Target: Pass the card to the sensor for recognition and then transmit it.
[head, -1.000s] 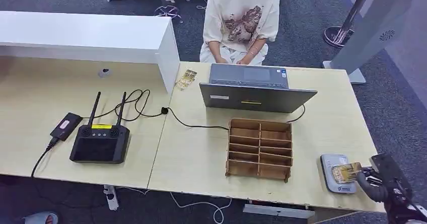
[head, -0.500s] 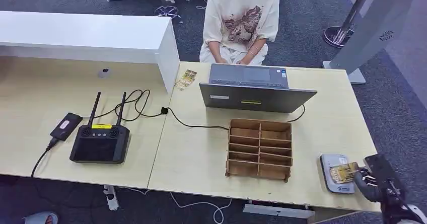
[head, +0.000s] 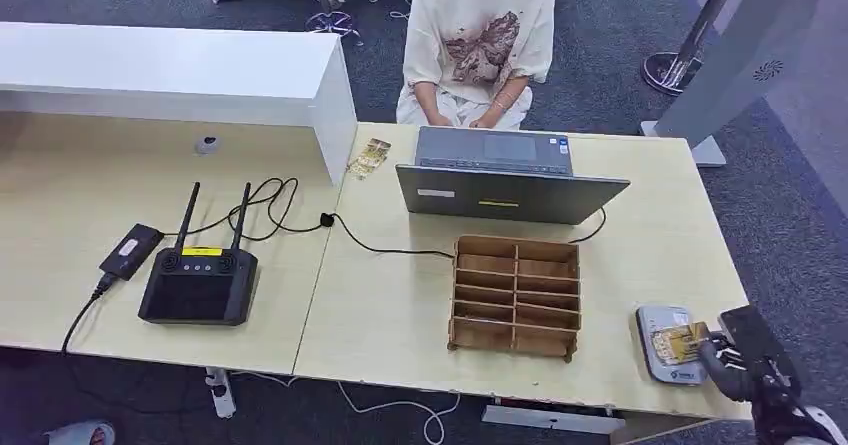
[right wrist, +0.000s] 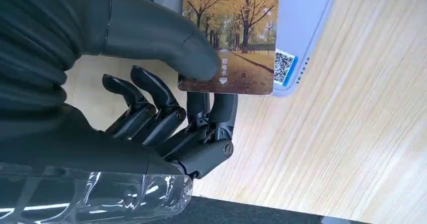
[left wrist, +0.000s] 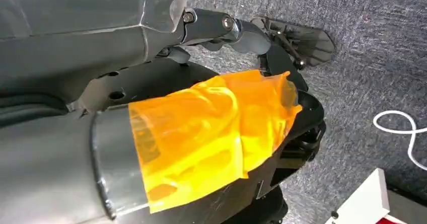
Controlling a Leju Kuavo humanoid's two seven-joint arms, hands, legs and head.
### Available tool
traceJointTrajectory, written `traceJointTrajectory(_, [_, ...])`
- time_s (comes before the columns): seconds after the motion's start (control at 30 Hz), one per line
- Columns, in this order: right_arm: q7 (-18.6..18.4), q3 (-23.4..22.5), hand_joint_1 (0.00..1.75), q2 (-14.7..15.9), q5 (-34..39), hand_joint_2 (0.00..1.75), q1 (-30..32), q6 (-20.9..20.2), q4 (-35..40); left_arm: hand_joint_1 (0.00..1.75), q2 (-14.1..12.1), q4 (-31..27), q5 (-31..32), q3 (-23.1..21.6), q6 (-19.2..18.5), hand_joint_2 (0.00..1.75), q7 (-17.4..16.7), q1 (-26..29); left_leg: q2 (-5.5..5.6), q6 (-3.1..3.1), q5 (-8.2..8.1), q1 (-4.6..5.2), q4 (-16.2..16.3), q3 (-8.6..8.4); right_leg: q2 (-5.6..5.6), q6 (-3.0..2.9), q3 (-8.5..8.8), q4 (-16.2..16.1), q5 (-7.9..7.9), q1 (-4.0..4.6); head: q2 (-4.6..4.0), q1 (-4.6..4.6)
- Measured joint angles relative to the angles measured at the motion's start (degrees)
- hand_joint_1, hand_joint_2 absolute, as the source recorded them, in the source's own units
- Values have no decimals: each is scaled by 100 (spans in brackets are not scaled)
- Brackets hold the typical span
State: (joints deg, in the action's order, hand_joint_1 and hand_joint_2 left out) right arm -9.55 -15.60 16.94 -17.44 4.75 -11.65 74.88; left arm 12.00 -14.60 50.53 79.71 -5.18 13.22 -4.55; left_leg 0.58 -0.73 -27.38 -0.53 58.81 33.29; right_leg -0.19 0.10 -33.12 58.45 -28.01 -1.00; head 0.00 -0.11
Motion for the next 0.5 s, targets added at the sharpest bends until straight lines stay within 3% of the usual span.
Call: traceJointTrajectory(0.5, [24,-26,175,2,114,175,-6,-61,111,0,-4,0,29,-79,-11,0,15,0,0,0,0,0,0,0,0,0,0,0,0,0,0,0])
